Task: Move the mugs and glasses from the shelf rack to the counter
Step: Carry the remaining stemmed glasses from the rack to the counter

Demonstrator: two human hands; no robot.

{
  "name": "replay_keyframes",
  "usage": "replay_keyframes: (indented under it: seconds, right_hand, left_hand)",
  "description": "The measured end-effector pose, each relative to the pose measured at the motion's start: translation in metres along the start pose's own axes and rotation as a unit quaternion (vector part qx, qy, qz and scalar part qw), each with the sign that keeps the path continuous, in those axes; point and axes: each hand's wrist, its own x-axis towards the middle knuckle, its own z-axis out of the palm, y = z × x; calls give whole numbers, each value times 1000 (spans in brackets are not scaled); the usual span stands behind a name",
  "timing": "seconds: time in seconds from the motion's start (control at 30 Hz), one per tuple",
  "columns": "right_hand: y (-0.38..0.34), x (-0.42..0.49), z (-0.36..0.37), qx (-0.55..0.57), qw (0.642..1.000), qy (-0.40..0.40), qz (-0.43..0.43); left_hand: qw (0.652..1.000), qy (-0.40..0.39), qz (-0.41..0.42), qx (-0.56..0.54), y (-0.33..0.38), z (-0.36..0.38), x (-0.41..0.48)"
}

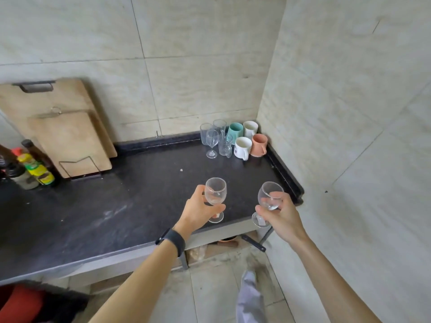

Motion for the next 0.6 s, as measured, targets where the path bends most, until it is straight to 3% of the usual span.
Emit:
replay_keyframes:
  seconds: [0.3, 0.6]
  right_hand:
    - [40, 150, -14, -24, 997, -37, 65]
    - [45, 325, -35, -32, 996, -33, 73]
  left_hand:
    - [997, -26, -74, -7, -6, 84, 138]
    - [992, -5, -126, 1, 26, 160, 274]
